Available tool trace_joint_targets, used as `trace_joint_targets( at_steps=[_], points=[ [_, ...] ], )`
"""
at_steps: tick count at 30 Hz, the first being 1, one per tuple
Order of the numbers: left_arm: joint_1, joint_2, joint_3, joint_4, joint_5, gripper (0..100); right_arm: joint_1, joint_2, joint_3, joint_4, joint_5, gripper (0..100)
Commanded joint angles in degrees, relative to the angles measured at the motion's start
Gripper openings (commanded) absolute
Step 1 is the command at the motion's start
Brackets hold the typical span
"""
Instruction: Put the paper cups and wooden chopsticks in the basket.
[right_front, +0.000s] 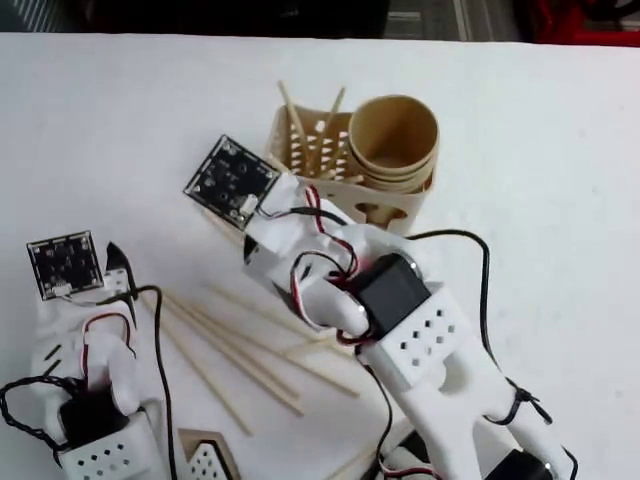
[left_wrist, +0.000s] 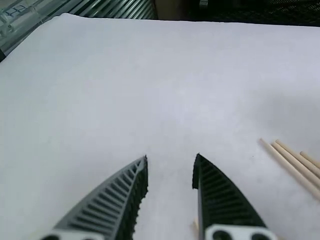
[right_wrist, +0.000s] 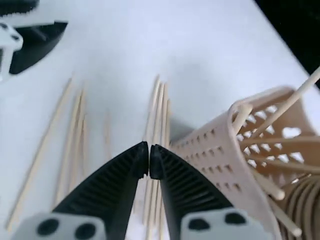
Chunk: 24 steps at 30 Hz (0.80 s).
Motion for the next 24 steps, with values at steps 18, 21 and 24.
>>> trace_joint_targets(
  at_steps=[18, 21, 24],
  points=[
    [-0.04, -0.40, -0.18, -0.88, 0.26, 16, 0.66, 25.71, 6.42, -4.35, -0.35, 15.2],
    [-0.04, -0.40, -0.18, -0.88, 0.26, 16, 0.75, 29.93, 6.42, -7.52, -0.26, 15.4],
    [-0.04, -0.40, -0.18, -0.88, 0.26, 16, 0.75, 33.19, 5.80, -9.19, 0.97, 15.5]
  ],
)
